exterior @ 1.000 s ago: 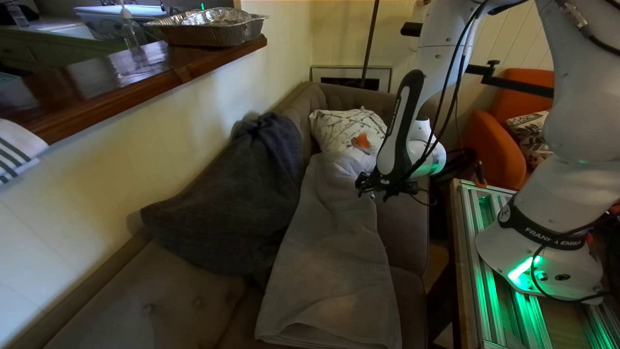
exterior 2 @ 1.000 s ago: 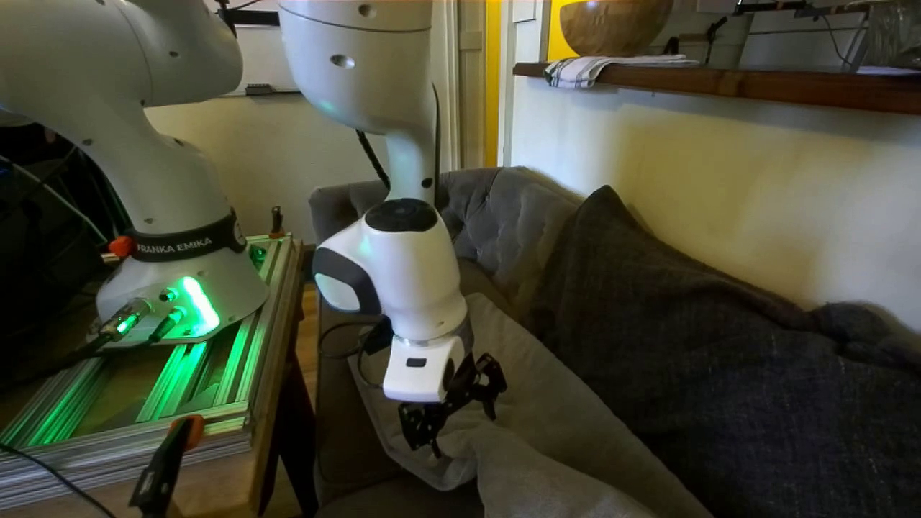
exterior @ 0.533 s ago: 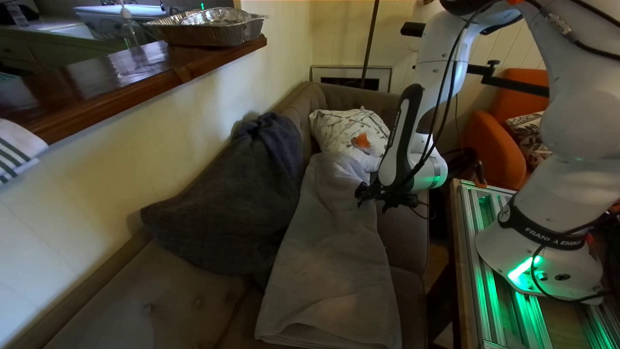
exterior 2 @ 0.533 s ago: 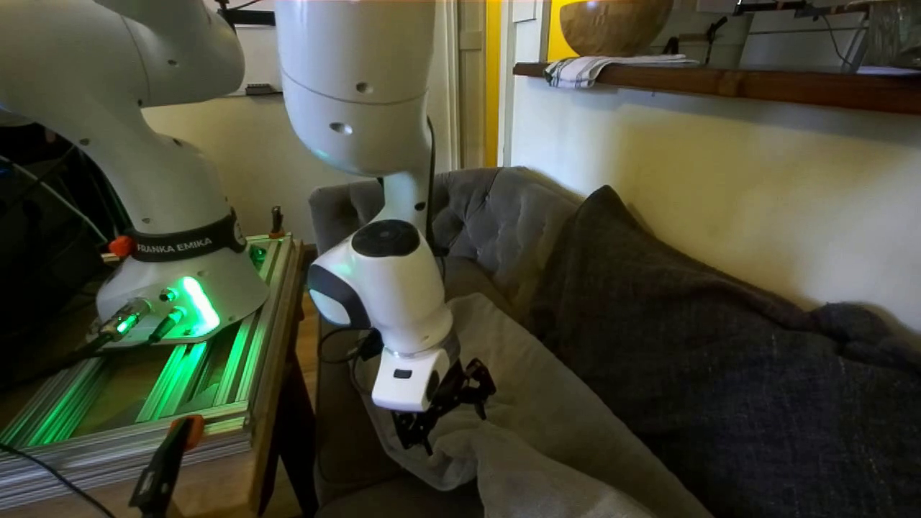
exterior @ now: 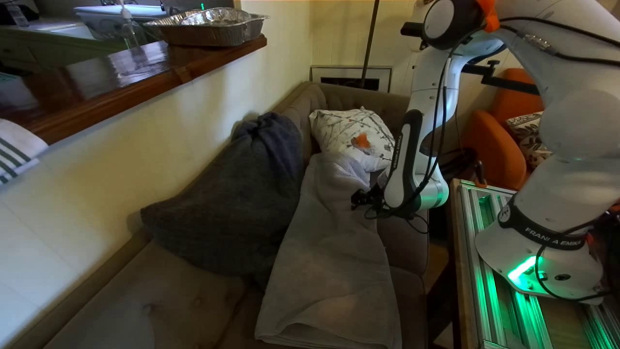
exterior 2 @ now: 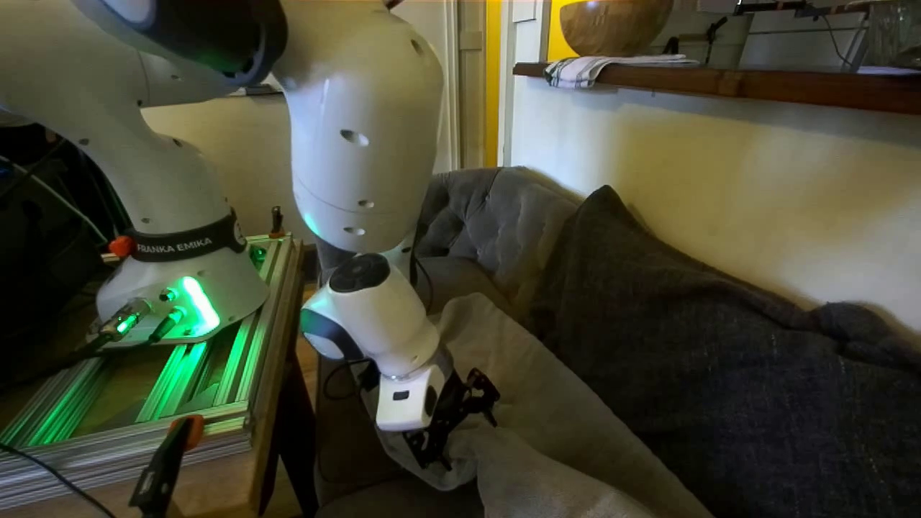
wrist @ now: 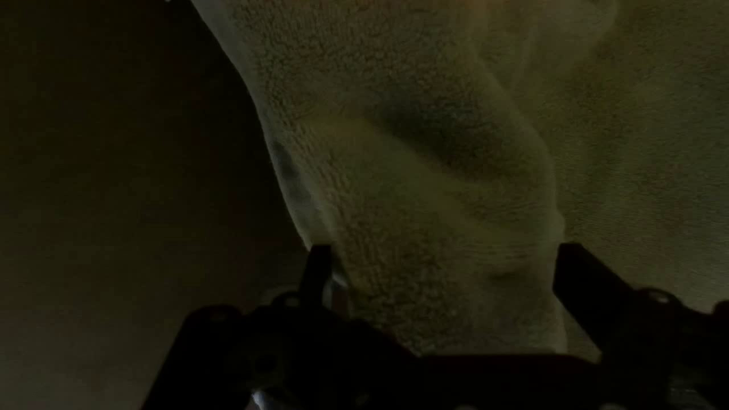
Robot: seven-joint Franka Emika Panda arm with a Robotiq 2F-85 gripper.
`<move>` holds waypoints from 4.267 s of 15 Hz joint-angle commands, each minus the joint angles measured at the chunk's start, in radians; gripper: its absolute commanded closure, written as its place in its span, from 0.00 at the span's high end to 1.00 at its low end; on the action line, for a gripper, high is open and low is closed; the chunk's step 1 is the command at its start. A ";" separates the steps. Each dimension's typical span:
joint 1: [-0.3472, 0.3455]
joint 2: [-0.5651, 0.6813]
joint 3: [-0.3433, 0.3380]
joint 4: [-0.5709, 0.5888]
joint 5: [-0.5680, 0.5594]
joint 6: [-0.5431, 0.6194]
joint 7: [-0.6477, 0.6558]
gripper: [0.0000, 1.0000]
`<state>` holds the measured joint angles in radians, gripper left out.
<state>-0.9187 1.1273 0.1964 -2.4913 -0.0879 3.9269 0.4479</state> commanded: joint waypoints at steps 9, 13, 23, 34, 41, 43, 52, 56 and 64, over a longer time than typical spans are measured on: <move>-0.129 0.129 0.023 0.098 -0.254 0.056 -0.010 1.00; -0.225 0.122 0.057 0.080 -0.381 0.037 0.000 1.00; -0.145 0.045 0.020 0.035 0.001 0.030 0.011 1.00; -0.338 0.017 0.131 -0.033 -0.191 -0.170 -0.022 1.00; -0.380 0.020 0.143 -0.040 -0.218 -0.170 -0.062 0.74; -0.391 0.016 0.154 -0.049 -0.233 -0.169 -0.069 0.60; -0.430 -0.003 0.177 -0.094 -0.252 -0.161 -0.089 0.00; -0.444 -0.055 0.206 -0.153 -0.269 -0.146 -0.093 0.02; -0.406 -0.280 0.447 -0.225 -0.333 0.026 -0.035 0.02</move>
<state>-1.3395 0.9862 0.5569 -2.6790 -0.3991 3.9014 0.3535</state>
